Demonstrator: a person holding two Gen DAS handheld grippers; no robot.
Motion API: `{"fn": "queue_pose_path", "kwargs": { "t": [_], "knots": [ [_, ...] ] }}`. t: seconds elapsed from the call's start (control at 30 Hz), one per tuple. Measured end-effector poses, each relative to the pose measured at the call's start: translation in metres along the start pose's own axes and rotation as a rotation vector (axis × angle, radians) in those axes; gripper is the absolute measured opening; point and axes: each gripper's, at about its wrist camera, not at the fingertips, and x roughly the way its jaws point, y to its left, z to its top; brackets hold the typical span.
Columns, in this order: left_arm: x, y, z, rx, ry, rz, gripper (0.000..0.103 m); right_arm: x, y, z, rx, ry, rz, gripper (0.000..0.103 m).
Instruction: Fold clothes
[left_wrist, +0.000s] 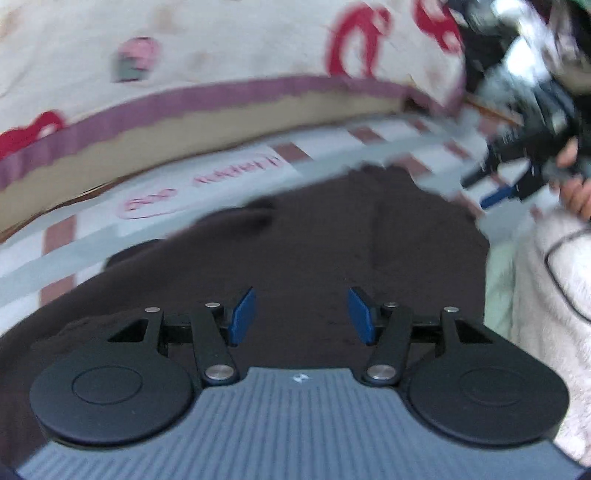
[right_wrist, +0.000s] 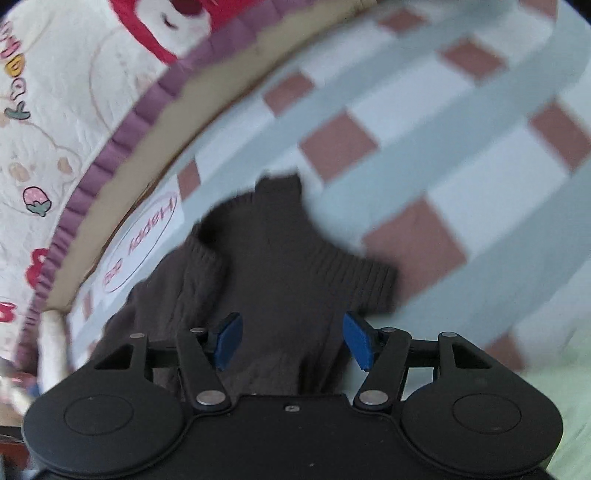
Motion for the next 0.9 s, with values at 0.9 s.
{"fn": "queue_pose_path", "kwargs": {
  "t": [0.9],
  "knots": [
    [0.039,-0.008,-0.05,-0.108,0.143,0.008,0.057,0.061,0.028,-0.022,0.049,0.224,-0.111,0.073]
  ]
}}
